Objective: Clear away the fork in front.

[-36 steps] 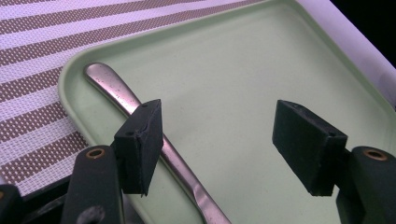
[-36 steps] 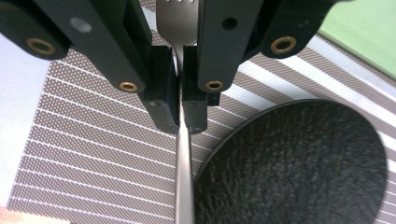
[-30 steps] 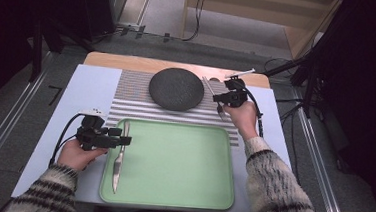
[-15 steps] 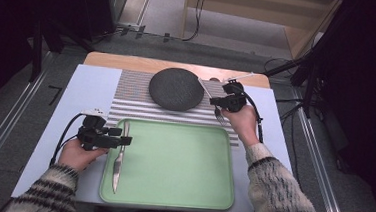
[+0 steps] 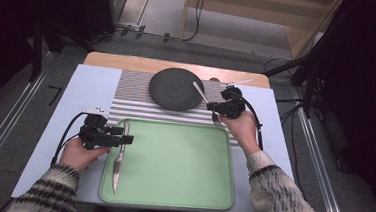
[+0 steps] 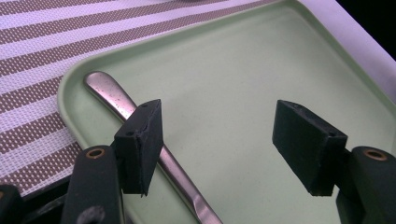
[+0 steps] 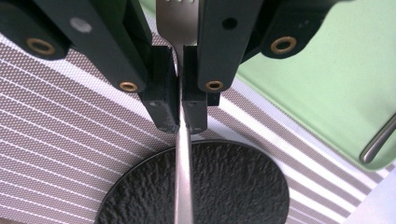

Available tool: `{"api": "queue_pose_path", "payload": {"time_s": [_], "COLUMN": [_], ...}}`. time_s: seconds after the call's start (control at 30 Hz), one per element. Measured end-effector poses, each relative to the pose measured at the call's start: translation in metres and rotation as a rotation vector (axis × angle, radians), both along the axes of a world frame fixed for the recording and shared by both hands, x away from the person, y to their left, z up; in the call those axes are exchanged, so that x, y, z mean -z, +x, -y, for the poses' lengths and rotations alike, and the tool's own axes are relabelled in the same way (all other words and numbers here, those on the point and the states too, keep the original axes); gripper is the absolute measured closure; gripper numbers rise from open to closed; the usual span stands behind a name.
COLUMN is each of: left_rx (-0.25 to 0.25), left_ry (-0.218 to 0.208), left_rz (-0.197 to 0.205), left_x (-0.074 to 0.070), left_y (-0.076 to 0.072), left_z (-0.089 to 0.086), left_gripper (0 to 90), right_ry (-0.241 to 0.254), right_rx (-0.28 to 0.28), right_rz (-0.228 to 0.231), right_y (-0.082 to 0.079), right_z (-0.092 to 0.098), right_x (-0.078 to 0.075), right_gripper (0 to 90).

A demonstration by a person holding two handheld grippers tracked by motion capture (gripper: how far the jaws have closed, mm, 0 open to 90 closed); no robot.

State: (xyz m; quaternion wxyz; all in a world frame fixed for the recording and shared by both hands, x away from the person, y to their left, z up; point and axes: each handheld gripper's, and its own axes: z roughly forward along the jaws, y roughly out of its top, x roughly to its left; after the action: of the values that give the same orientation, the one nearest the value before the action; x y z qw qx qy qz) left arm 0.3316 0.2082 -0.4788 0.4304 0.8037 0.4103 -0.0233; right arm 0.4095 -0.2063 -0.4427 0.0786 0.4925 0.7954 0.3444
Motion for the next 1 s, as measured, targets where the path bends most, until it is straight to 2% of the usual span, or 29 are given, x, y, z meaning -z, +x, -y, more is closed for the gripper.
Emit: {"api": "queue_pose_path", "payload": {"time_s": [0.4, 0.57, 0.77, 1.0], "left_rx": [0.001, 0.013, 0.024, 0.038], "left_ry": [0.001, -0.021, -0.002, 0.0], "left_rz": [0.012, 0.013, 0.032, 0.058], "left_x": [-0.005, -0.007, -0.011, -0.019], "left_y": [0.004, 0.008, 0.013, 0.018], "left_z": [0.005, 0.008, 0.012, 0.018], "left_gripper": [34.3, 34.3, 34.3, 34.3], "right_ry": [0.022, 0.03, 0.042, 0.052], "right_rx": [-0.059, -0.082, -0.105, -0.133], "right_rz": [0.021, 0.03, 0.042, 0.058], "right_y": [-0.017, -0.024, -0.032, -0.04], "right_z": [-0.011, -0.016, -0.02, -0.026], "right_x": [0.0, 0.001, 0.001, 0.0], "right_gripper": [83.3, 83.3, 83.3, 83.3]}}
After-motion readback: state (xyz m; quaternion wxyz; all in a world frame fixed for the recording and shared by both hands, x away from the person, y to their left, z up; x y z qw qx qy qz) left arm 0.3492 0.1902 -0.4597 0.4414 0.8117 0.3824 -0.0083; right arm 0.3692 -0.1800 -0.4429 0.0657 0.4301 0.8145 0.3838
